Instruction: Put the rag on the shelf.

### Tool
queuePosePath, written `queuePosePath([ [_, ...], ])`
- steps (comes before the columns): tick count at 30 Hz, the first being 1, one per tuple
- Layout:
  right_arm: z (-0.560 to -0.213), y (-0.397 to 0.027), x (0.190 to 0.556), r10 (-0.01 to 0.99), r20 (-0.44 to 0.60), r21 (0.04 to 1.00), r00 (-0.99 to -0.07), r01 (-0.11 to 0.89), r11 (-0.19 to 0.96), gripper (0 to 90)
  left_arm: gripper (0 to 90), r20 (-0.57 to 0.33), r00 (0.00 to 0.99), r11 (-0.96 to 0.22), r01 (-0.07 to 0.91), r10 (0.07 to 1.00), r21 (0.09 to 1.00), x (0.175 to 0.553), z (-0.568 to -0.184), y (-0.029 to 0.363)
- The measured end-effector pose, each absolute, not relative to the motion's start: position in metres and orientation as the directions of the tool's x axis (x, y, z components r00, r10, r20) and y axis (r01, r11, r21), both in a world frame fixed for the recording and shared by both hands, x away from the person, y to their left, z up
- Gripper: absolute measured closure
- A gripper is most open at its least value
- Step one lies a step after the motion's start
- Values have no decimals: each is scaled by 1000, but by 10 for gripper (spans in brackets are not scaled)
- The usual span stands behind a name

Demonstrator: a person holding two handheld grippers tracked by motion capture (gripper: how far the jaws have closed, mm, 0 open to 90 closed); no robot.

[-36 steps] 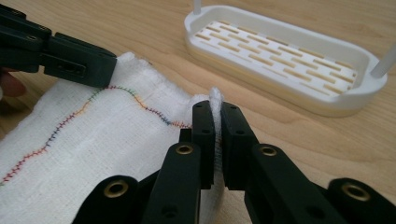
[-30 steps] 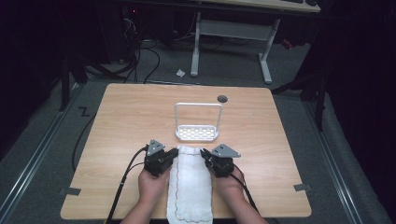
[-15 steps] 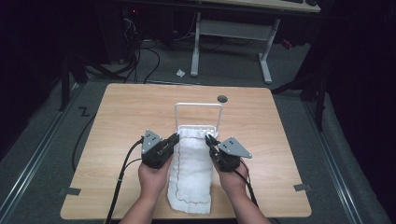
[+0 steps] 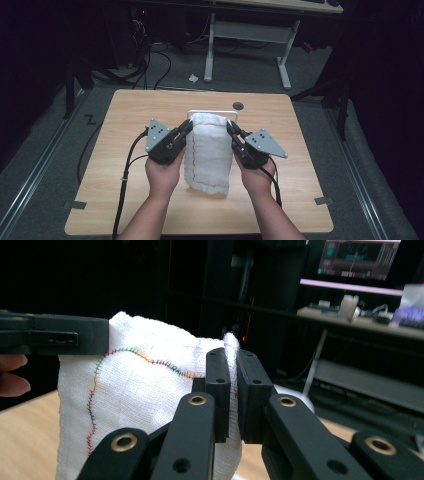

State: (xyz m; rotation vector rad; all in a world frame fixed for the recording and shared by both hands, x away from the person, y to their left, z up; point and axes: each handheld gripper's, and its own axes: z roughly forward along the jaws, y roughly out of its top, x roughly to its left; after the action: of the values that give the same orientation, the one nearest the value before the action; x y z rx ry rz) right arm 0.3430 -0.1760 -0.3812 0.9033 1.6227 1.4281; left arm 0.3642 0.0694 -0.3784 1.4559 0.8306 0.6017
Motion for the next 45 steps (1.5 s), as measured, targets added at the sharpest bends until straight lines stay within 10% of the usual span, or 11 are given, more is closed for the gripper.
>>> queuePosePath([
  [29,-304,-192,394,915,-100,995,-392,-61,82,859,856,-33,618,8,44,786,999,426,-306,51],
  [45,-327,-191,474,913,-14,998,-407,47,37,859,855,-63,596,-28,142,800,989,493,-321,51],
])
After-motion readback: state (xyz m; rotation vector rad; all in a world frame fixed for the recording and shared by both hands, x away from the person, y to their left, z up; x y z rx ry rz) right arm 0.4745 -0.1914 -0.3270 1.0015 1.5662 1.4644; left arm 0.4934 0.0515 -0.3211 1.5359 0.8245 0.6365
